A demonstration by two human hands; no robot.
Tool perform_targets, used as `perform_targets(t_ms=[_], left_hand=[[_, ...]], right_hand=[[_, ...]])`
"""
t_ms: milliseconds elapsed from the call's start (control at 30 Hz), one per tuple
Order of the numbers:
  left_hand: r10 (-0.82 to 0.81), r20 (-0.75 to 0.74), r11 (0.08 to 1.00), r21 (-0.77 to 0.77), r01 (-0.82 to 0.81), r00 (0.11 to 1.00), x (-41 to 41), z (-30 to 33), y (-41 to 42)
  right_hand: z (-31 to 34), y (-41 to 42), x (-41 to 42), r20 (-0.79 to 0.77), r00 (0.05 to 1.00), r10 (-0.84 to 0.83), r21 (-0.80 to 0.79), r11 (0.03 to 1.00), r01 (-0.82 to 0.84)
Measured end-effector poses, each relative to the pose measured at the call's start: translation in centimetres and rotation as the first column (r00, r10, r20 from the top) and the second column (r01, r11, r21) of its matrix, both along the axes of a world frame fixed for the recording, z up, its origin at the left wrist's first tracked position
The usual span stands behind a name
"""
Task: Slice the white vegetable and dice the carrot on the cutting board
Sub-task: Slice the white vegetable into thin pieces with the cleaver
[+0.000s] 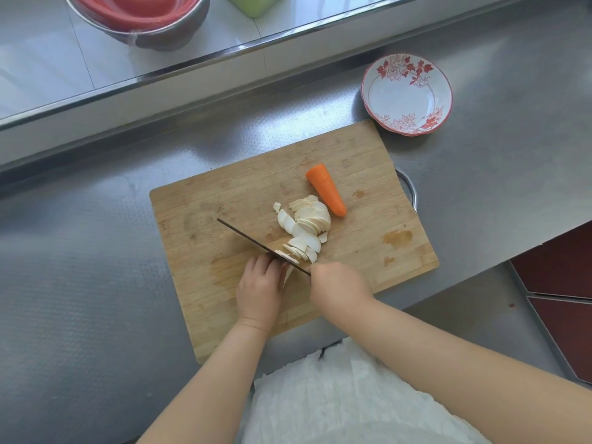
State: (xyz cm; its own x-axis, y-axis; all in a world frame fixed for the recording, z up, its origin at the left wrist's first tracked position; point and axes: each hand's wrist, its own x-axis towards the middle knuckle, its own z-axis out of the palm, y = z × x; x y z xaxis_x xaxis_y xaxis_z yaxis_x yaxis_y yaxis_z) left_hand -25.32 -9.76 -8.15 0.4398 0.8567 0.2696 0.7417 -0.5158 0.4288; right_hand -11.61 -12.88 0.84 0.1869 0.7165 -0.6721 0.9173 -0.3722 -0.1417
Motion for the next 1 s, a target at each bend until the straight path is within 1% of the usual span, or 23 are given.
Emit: perform_targets(t_ms=[133,300,333,400,500,533,600,733,1000], left_hand=[[0.015,0.005,0.999,-0.045,-0.015,1.0,-0.3,-0.6,-0.3],[-0.018,0.005,0.997,-0.074,0.019,1.0,-0.4,-0.4,-0.3],[-0.027,0.01,0.996,-0.084,0.028,1.0,-0.4,-0.3,-0.2],[-0.018,0.012,0.993,-0.112,0.019,1.0,-0.5,-0.3,-0.2],[0.016,0.002,0.994,-0.107,-0.015,1.0,-0.4,-0.2,-0.3],[0.018,0.008,0.995,-0.094,-0.017,1.0,-0.4,-0.1,-0.3],[0.019,0.025,0.997,-0.079,-0.017,0.999,-0.3,0.1,-0.4],[0.023,0.046,0.993,-0.113,-0.017,0.999,-0.6,-0.3,-0.4],[-0.013,0.05,0.993,-0.119,0.019,0.999,-0.8,-0.4,0.0]], right_hand=[[-0.9,0.5,0.0,-0.029,0.998,-0.047,-0.001,0.999,0.047],[-1.2,0.9,1.5,-0.164,0.954,-0.253,-0.009,0.967,0.255],[-1.2,0.8,1.5,-0.177,0.948,-0.263,-0.001,0.964,0.267],[-1.1,0.3,1.5,-0.154,0.968,-0.197,0.035,0.978,0.205],[-0.8,-1.1,1.1,-0.05,0.999,-0.001,0.117,0.993,0.007],[-0.6,-1.4,0.9,-0.03,0.999,0.031,0.138,0.99,-0.026],[-0.3,-1.9,0.9,-0.024,0.999,0.034,0.148,0.988,-0.03],[0.2,-2.3,0.8,0.007,0.998,0.063,0.135,0.989,-0.064],[0.2,-1.3,0.2,0.005,1.0,-0.001,0.028,1.0,0.001]])
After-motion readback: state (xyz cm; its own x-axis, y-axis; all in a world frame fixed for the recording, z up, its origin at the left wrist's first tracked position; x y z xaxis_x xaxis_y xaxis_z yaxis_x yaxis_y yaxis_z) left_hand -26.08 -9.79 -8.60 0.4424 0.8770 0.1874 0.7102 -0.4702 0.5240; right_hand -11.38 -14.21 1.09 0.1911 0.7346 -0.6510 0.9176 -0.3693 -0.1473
